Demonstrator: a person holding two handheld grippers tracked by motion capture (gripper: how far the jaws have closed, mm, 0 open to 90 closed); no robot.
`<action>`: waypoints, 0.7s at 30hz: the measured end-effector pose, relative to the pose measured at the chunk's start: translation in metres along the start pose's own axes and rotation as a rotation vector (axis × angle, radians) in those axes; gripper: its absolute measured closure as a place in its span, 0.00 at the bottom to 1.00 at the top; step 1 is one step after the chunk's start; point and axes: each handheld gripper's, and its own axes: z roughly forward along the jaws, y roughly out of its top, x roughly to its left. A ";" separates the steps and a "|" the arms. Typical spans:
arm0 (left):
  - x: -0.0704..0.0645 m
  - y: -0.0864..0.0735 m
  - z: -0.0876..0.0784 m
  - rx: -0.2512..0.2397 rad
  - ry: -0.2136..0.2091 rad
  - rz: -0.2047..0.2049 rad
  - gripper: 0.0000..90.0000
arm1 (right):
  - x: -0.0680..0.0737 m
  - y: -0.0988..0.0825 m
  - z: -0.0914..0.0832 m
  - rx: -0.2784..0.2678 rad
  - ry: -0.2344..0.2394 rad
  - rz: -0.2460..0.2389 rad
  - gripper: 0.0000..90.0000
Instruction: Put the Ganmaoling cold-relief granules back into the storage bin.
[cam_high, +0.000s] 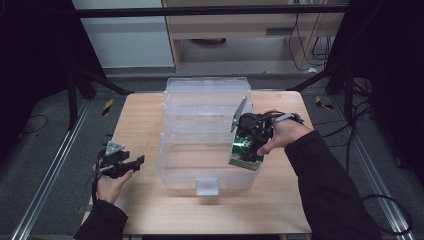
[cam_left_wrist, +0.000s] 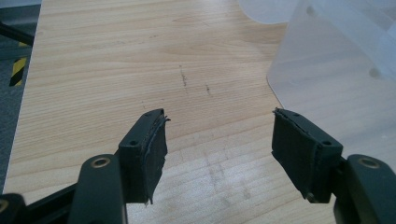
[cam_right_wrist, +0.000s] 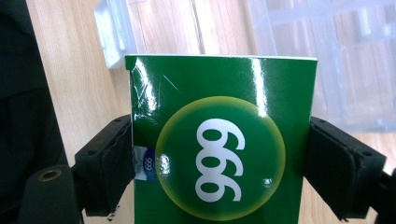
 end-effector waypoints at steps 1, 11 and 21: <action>0.000 0.000 0.000 0.000 0.000 0.001 0.38 | 0.000 0.001 0.001 -0.002 0.002 -0.005 0.19; 0.000 -0.001 0.001 0.005 -0.001 -0.006 0.38 | 0.000 0.007 0.015 0.006 0.009 -0.113 0.19; 0.000 -0.001 0.001 0.009 -0.002 0.005 0.38 | 0.003 0.005 0.028 0.019 0.014 -0.167 0.19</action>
